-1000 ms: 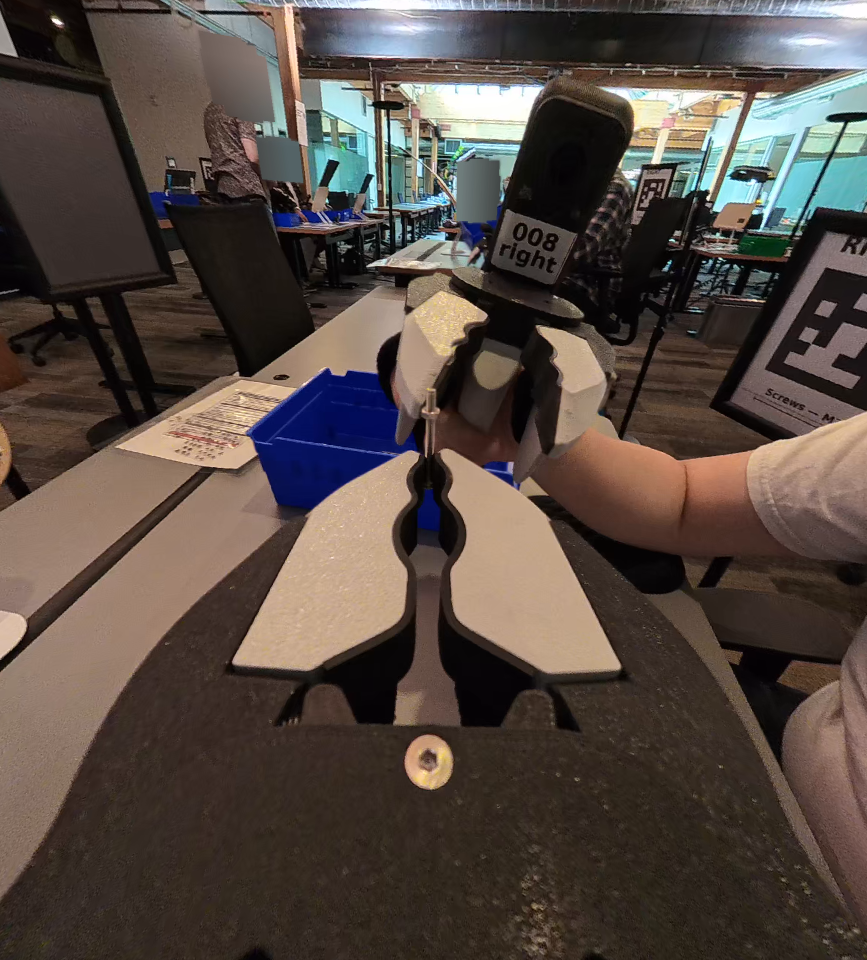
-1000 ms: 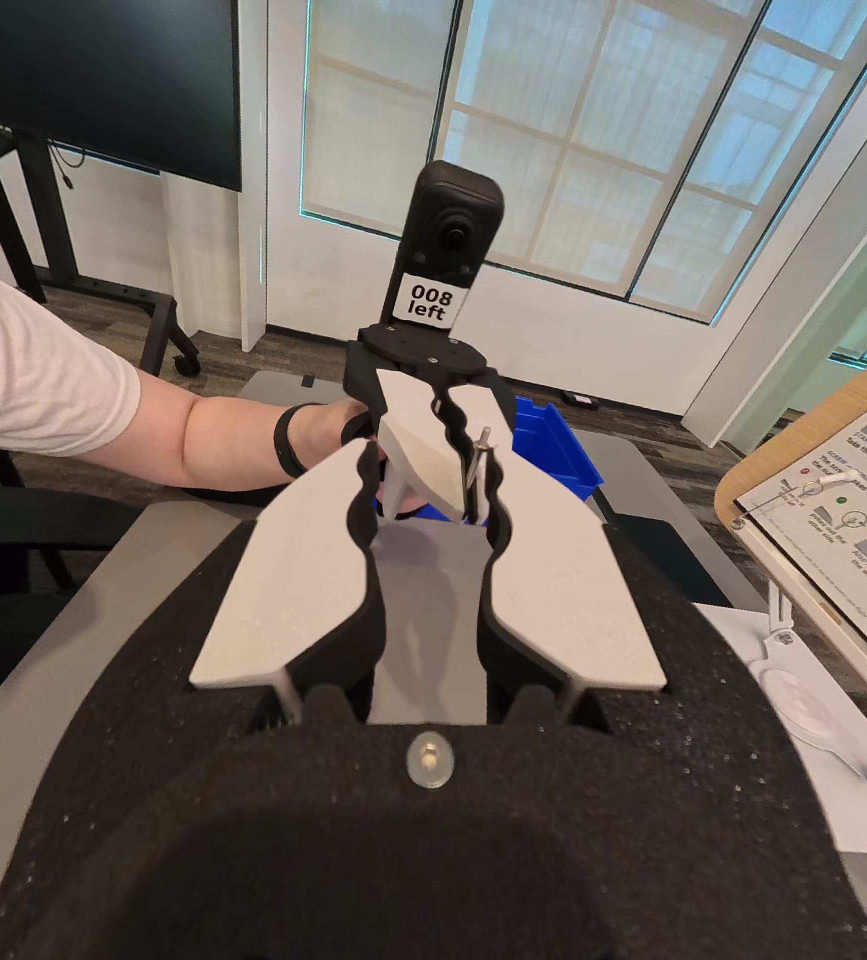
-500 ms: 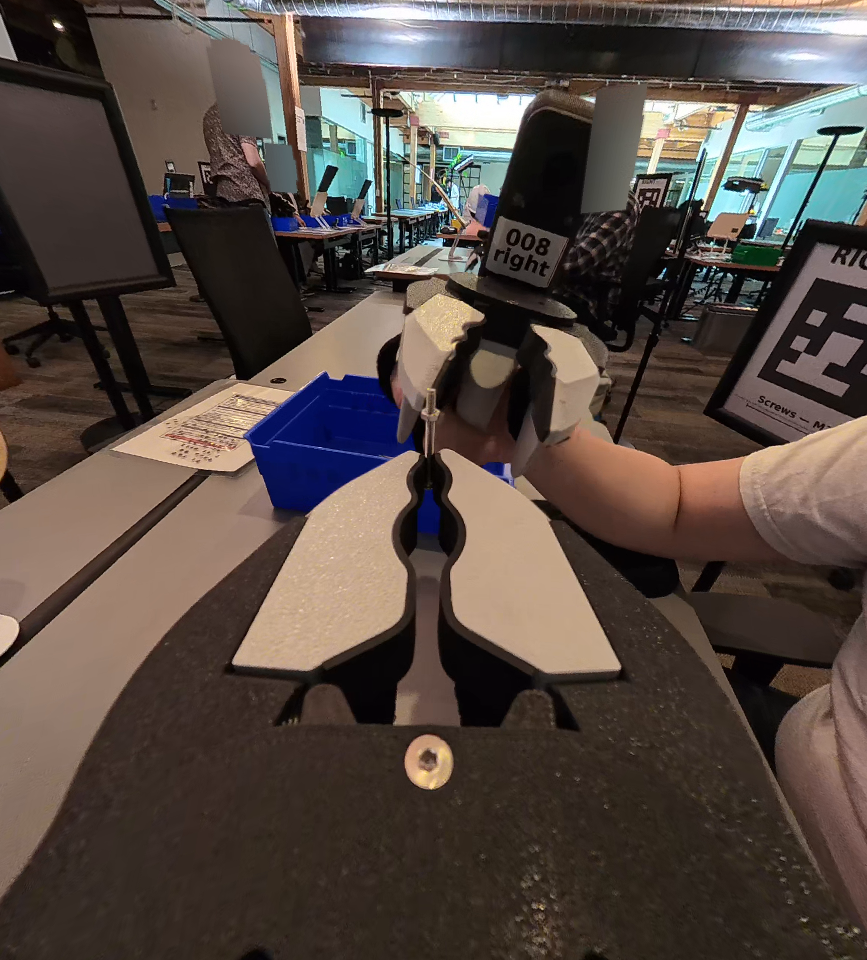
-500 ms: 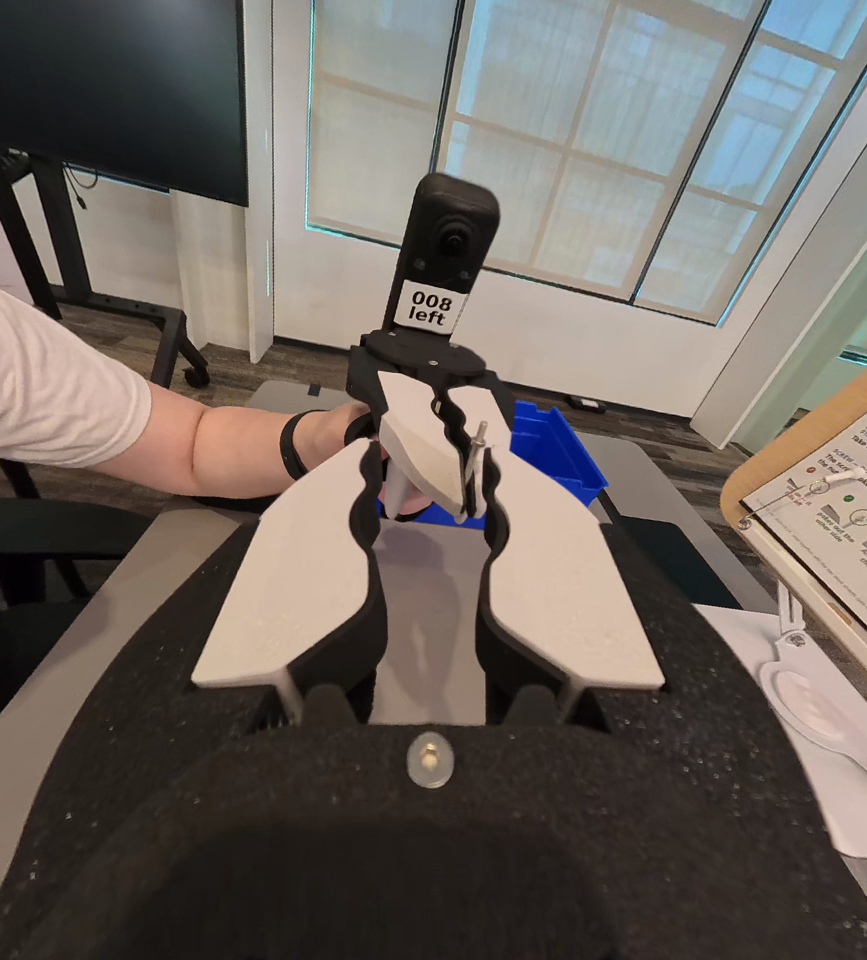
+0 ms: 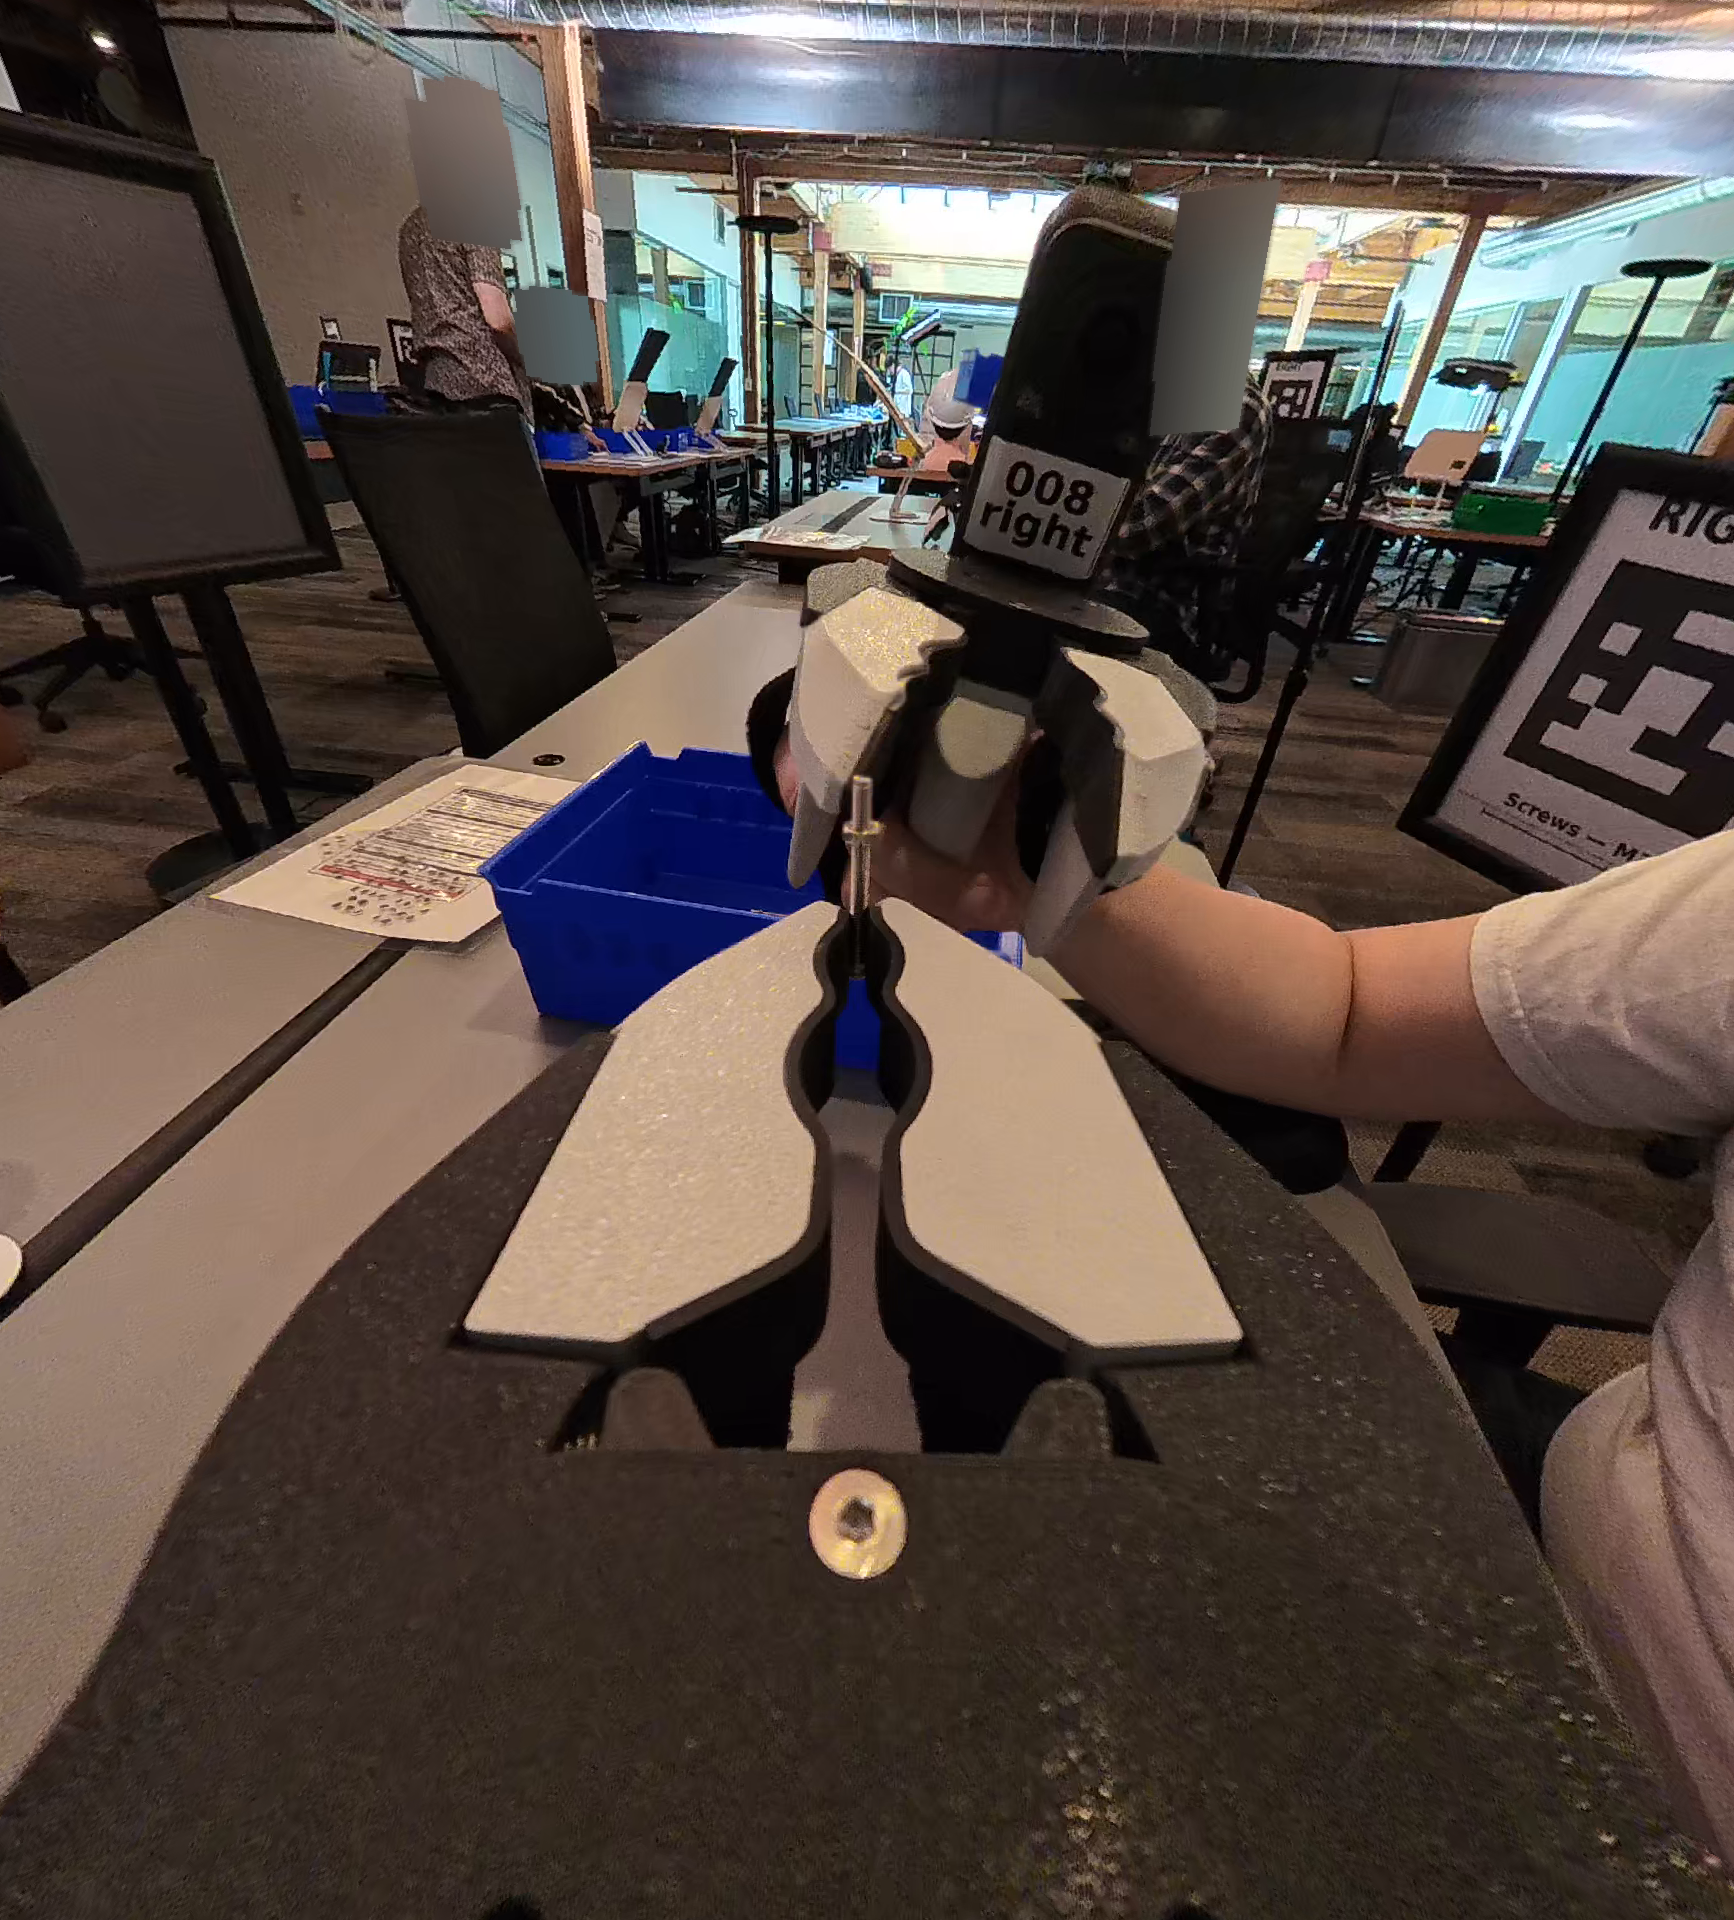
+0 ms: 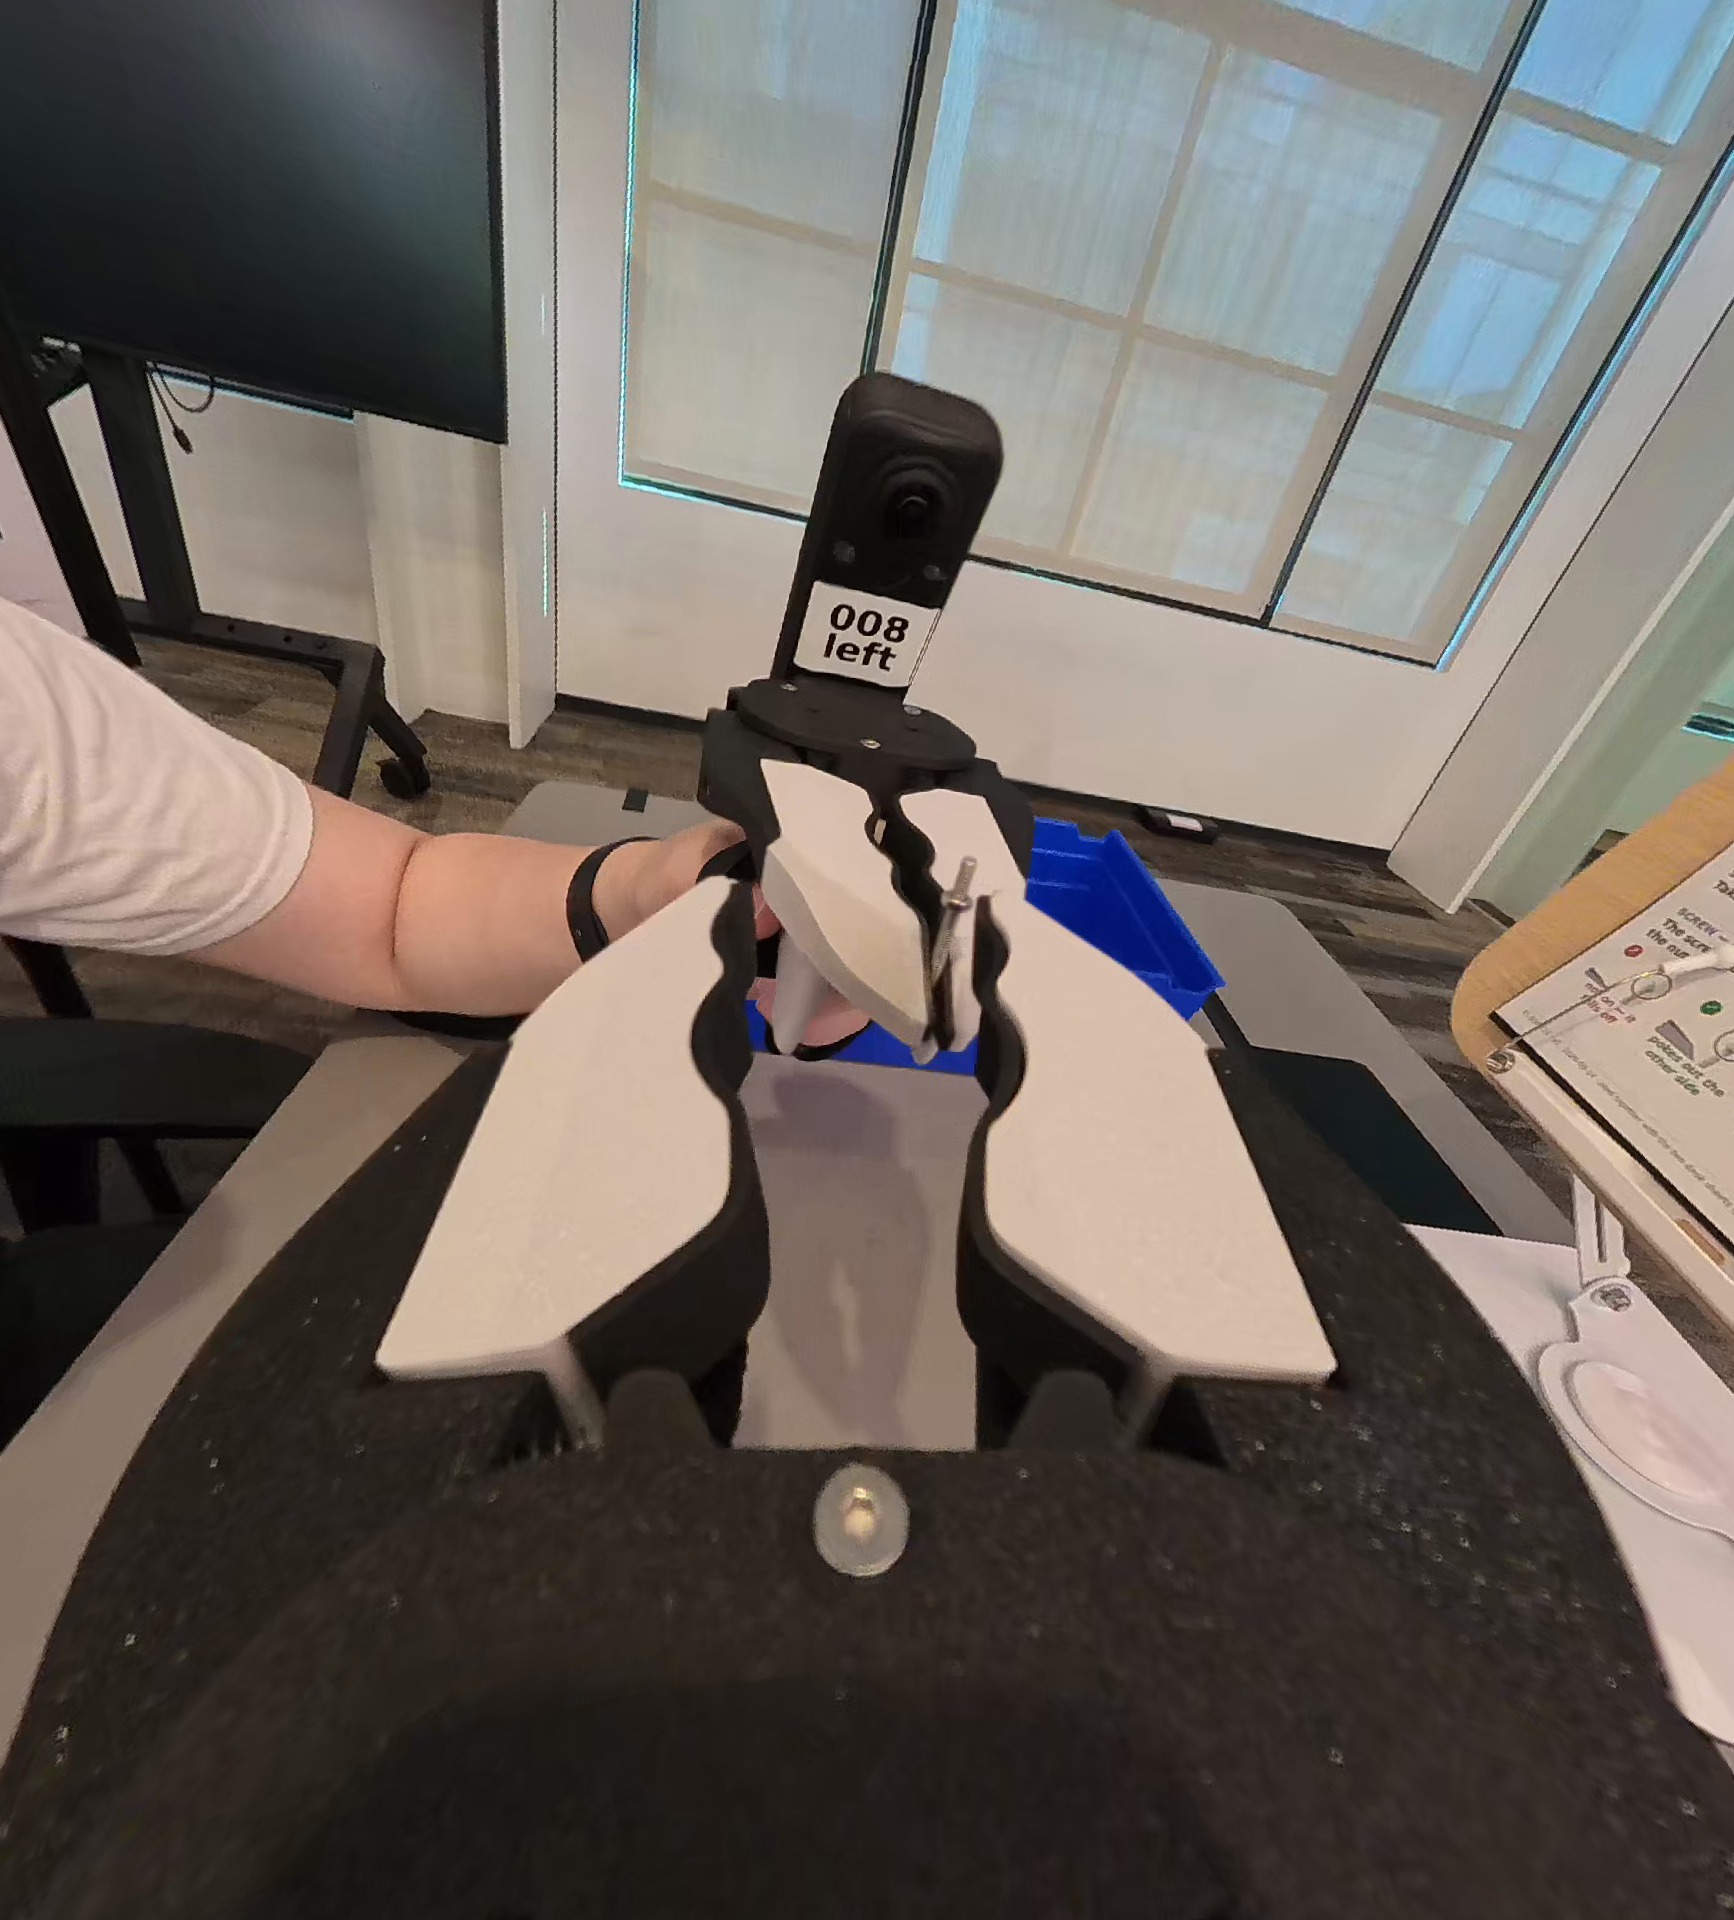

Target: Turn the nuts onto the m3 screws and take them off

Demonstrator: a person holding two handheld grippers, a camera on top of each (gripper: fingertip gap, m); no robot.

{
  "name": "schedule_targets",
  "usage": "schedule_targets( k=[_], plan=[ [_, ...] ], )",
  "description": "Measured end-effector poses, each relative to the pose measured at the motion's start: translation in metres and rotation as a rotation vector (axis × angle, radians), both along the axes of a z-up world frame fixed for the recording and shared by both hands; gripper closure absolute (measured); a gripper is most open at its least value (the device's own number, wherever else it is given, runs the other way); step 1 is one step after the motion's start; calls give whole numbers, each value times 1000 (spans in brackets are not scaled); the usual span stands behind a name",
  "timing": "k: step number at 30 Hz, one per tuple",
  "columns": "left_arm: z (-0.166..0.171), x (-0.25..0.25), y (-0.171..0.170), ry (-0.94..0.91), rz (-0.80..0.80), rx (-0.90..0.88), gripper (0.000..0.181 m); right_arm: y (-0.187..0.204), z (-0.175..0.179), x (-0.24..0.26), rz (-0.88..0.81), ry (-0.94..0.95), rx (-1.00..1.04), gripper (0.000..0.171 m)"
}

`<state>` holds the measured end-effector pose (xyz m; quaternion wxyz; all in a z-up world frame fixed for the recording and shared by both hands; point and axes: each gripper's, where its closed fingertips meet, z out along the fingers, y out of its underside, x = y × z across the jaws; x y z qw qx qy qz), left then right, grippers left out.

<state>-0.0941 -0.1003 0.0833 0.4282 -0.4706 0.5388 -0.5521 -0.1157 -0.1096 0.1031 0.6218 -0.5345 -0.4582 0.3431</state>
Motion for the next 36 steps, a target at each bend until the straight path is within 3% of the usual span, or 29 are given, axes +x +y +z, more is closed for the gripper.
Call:
schedule_targets(
  k=[20, 24, 36],
  plan=[
    [-5, 3, -2, 13, -14, -13, 180, 2, -6, -7, 8, -9, -9, 128],
    [-1, 1, -2, 1, -28, -47, 180, 4, 0, 5, -2, 23, -16, 146],
    [-4, 3, -10, 17, -83, -56, 180, 9, -12, 3, 66, 50, -175, 168]
  ],
)
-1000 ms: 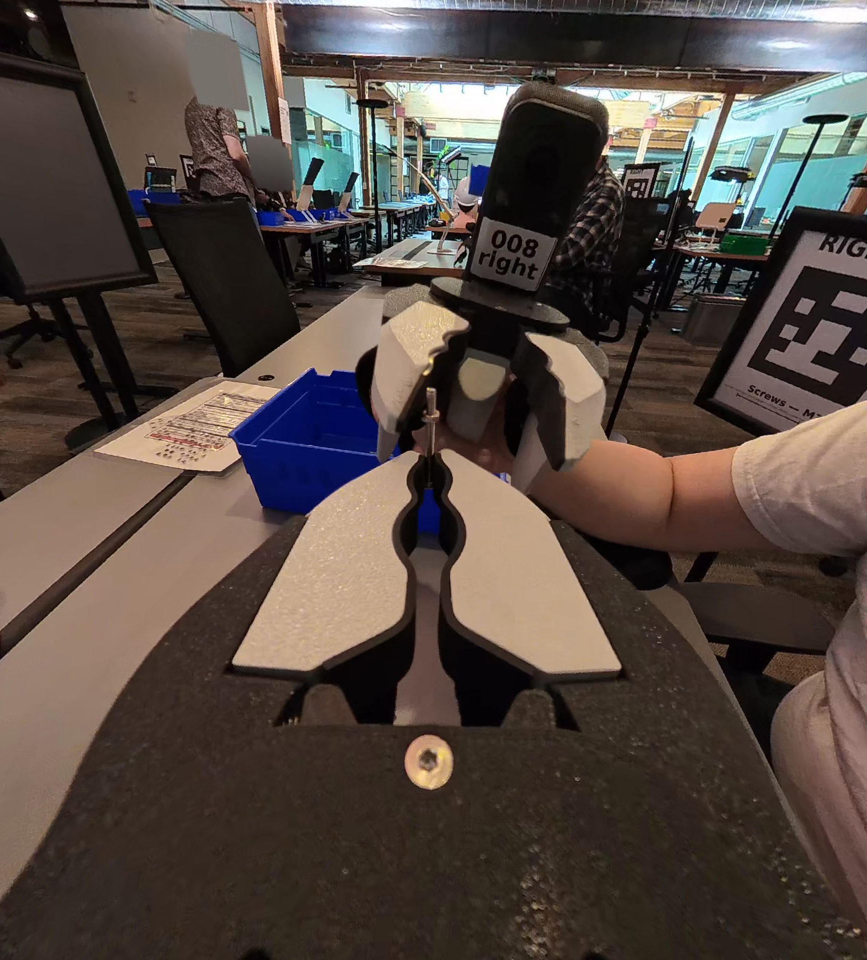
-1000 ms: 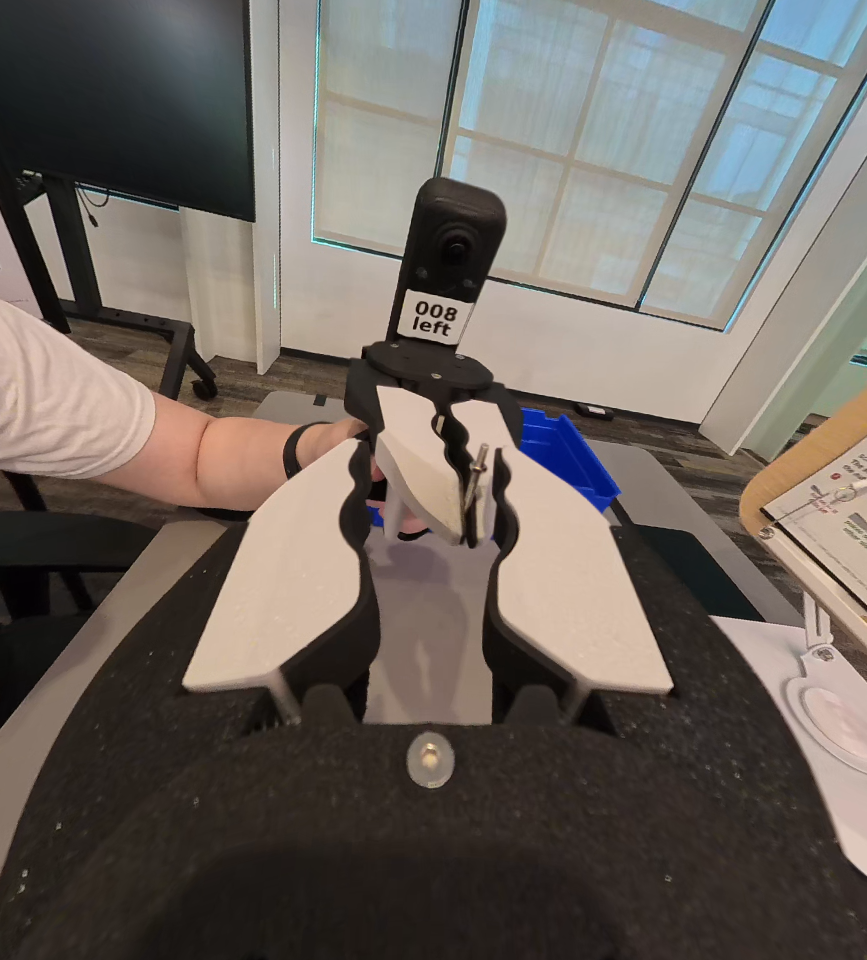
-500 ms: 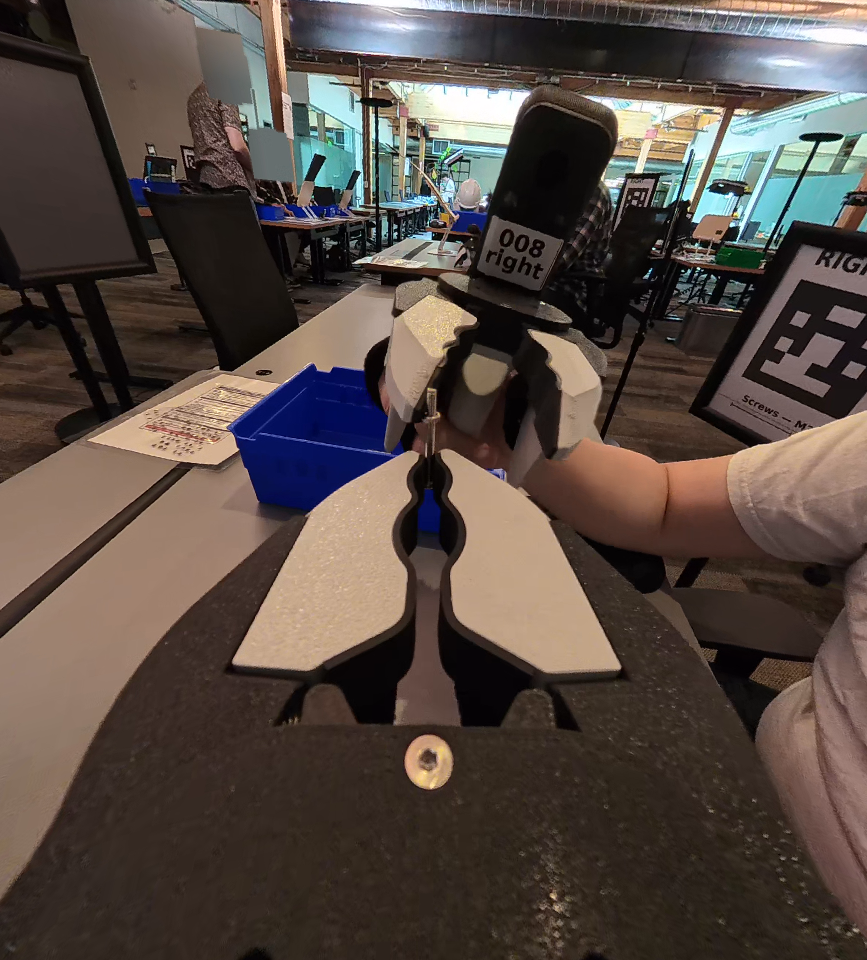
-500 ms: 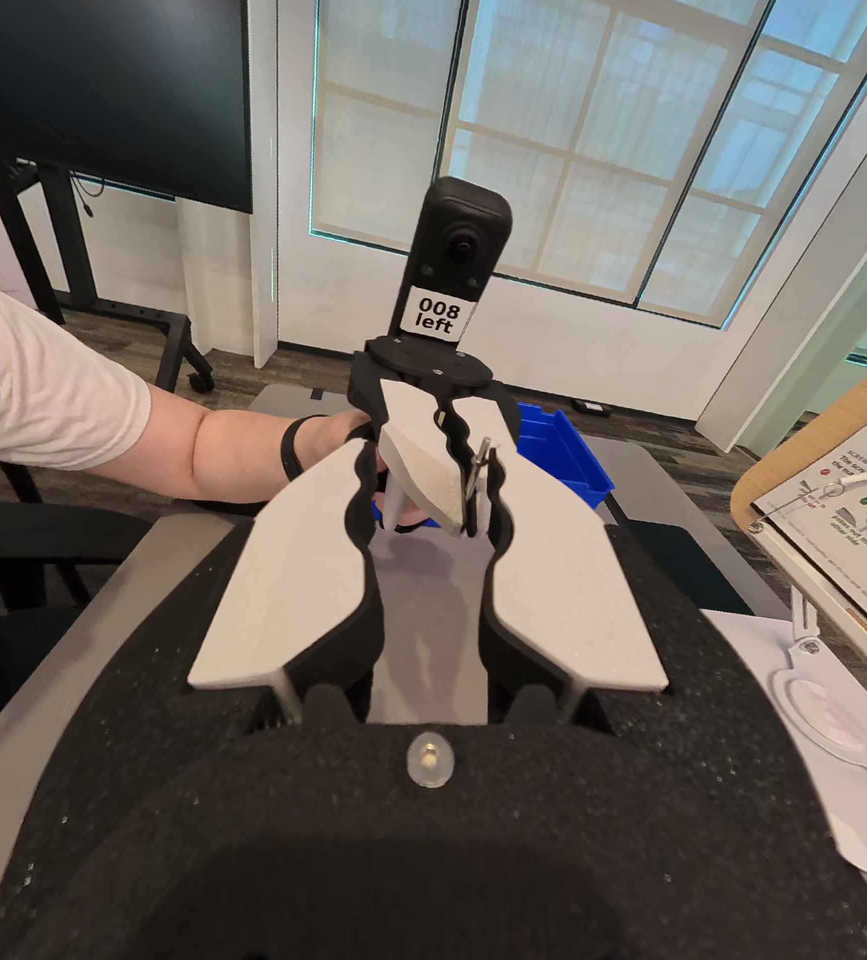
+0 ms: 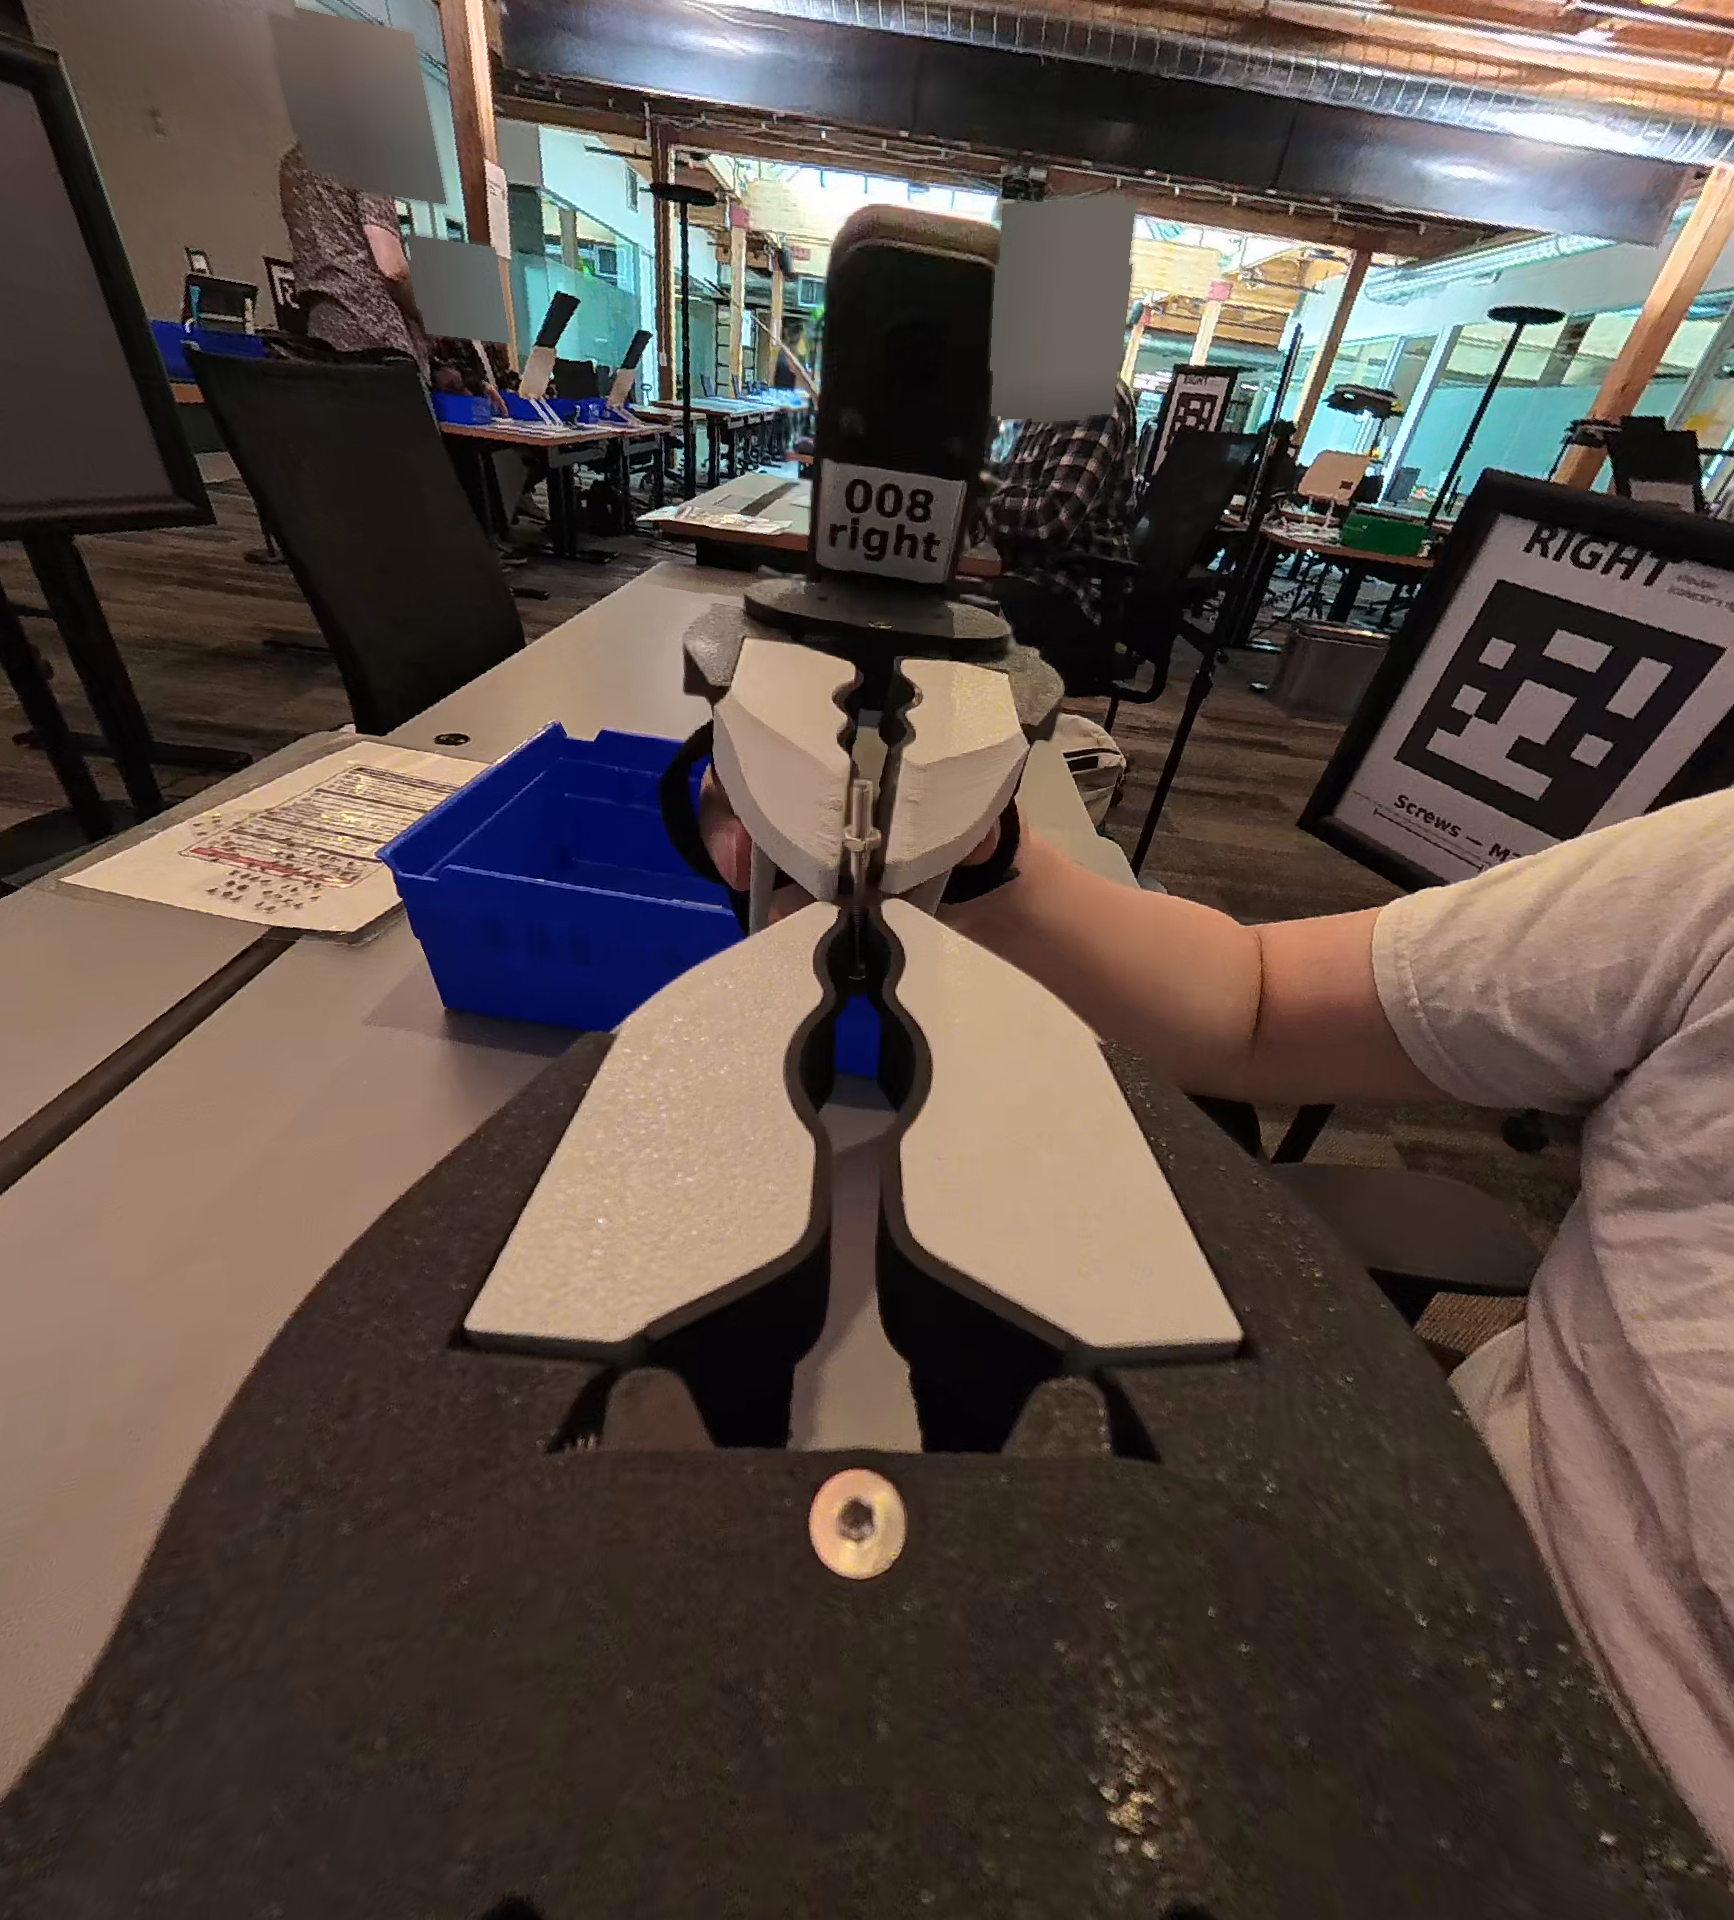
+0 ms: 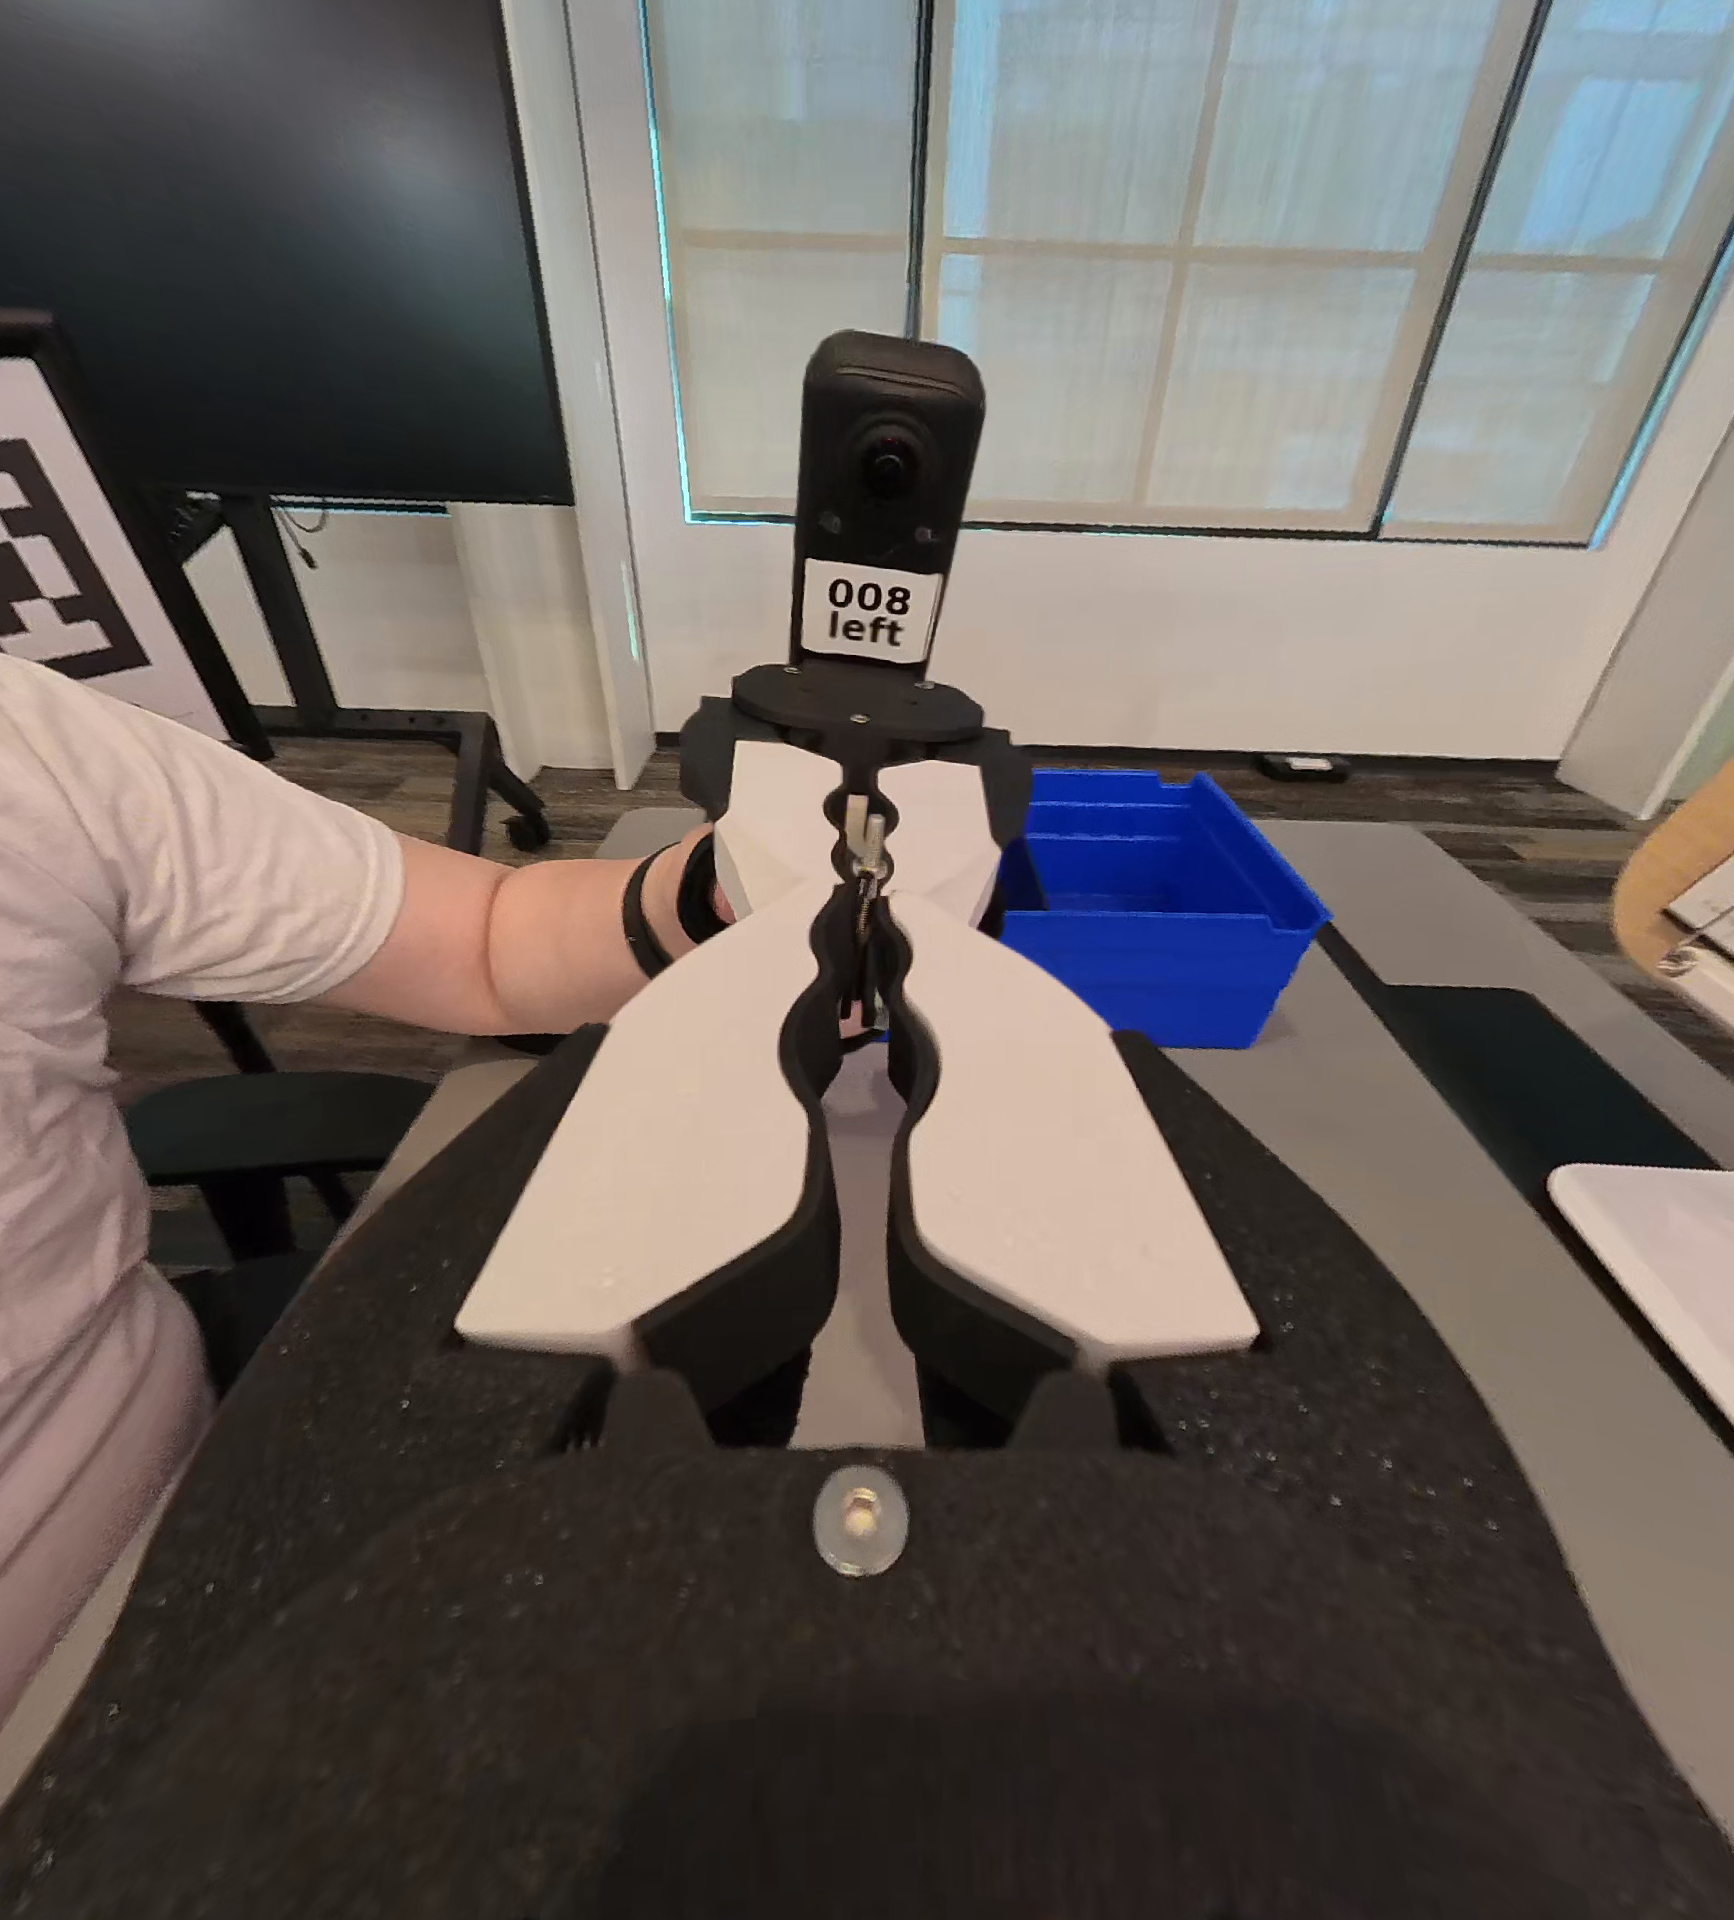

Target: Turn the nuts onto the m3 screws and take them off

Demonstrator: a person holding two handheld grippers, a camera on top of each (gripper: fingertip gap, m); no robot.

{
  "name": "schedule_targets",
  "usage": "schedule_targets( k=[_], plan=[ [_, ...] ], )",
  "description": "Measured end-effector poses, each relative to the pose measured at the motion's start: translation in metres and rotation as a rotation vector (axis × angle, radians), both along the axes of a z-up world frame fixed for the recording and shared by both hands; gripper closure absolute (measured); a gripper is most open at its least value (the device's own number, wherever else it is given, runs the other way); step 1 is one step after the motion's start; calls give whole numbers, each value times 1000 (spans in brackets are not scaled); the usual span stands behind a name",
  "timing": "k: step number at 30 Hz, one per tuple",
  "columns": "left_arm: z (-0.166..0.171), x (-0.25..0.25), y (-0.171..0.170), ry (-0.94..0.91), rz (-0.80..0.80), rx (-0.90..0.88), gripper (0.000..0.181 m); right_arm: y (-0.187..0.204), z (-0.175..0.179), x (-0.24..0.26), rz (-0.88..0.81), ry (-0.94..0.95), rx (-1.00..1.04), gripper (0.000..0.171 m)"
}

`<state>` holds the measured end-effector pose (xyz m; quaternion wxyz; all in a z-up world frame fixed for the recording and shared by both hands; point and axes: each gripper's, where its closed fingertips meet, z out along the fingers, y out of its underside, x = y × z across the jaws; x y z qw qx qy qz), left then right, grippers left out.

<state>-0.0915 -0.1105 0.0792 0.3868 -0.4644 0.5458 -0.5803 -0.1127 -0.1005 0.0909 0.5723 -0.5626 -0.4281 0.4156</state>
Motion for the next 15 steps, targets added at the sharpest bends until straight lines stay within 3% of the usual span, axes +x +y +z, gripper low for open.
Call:
schedule_targets(
  k=[4, 6, 15],
  plan=[
    [-2, 0, -2, 15, -9, 14, 180, -3, -1, 0, 77, 45, -88, 168],
    [-2, 0, -2, 16, -6, 16, 180, 0, -3, 0, 87, 66, -137, 153],
    [-4, 1, -2, 32, -17, -2, 176, -1, -4, 2, 99, 64, -119, 168]
  ],
)
